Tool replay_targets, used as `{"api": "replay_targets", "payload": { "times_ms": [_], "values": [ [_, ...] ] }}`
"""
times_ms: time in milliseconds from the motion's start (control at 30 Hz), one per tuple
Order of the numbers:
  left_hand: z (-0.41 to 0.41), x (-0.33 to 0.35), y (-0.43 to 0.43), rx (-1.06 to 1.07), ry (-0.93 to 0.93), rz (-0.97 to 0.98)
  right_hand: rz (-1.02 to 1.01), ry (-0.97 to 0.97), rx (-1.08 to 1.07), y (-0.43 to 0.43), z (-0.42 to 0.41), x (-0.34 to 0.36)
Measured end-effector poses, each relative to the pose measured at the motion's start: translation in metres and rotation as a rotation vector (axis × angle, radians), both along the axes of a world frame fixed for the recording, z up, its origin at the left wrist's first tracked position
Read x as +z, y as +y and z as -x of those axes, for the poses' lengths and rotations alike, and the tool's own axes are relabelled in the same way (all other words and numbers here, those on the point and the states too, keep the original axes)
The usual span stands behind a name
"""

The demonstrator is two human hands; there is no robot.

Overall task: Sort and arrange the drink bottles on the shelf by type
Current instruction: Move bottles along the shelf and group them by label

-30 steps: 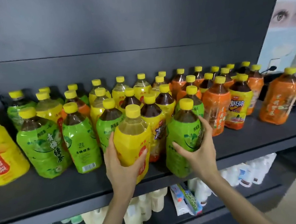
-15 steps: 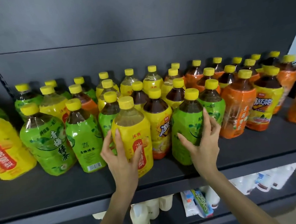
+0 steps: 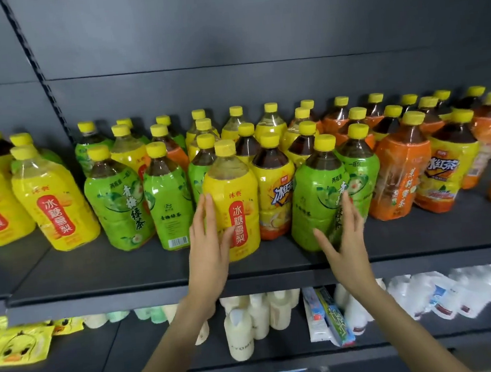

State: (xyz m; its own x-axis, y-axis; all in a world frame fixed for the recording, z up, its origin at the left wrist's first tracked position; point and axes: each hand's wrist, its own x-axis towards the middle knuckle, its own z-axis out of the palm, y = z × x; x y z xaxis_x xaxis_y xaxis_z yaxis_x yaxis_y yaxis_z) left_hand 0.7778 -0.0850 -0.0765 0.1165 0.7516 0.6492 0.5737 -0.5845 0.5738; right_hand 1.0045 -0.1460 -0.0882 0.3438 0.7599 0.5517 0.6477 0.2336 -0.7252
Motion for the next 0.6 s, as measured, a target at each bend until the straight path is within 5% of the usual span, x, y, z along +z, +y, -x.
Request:
{"api": "replay_targets", "payload": {
  "times_ms": [300,600],
  "values": [
    [0.091,-0.038,-0.092,0.365,0.514,-0.069,0.121,-0.392,0.003,-0.077,-0.005,-0.033],
    [0.184,-0.023,-0.126,0.53,0.473,0.152,0.195,-0.512,-0.021,-0.095,0.035,-0.022]
  ]
}}
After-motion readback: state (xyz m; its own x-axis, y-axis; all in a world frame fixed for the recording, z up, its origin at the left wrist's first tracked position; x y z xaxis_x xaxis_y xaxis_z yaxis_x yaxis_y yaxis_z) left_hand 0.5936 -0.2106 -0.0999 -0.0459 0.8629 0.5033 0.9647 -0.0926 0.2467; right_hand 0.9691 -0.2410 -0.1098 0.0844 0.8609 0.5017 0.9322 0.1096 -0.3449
